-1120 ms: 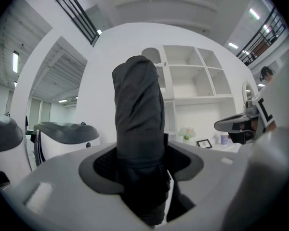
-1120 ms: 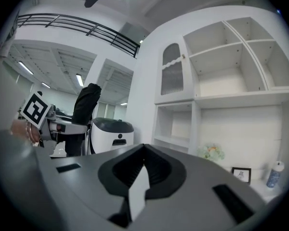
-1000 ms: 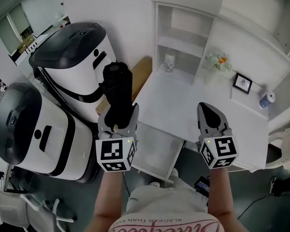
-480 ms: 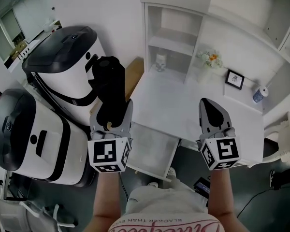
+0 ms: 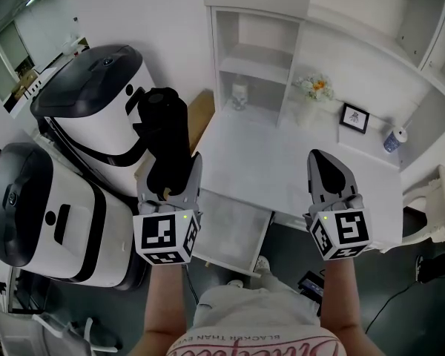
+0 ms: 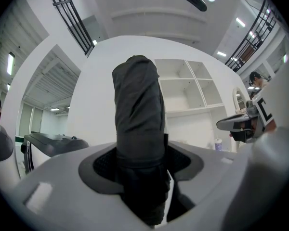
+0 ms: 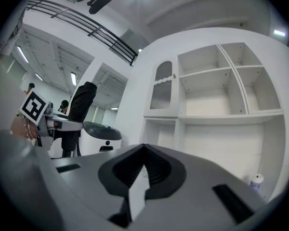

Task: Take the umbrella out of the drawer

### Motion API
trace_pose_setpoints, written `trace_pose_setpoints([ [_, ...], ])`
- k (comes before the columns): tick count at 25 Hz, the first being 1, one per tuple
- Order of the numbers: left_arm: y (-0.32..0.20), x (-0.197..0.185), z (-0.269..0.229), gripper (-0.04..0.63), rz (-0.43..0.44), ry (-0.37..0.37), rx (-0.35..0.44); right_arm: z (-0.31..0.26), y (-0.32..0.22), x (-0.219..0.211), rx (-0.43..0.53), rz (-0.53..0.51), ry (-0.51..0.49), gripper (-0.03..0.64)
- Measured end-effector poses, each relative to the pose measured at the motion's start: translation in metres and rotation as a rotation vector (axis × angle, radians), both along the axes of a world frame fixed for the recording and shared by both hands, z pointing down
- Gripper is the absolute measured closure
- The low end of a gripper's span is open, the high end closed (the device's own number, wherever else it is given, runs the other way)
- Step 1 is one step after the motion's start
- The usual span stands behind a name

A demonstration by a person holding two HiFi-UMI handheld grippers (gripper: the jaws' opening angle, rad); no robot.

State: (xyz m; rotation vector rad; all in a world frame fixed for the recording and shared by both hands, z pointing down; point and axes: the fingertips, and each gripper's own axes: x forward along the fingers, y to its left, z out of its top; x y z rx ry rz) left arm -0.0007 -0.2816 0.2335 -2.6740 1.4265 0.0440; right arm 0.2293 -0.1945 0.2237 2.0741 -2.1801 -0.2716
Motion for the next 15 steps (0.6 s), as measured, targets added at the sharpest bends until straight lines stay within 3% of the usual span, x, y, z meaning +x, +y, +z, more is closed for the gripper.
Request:
trace_pose_setpoints([
  [15,-0.0011,-0.0007,0.0031,0.325,-0.034,-0.005,-0.015,0.0016,0.0002,0.009,0.008,-0.011,0.008,0.609],
])
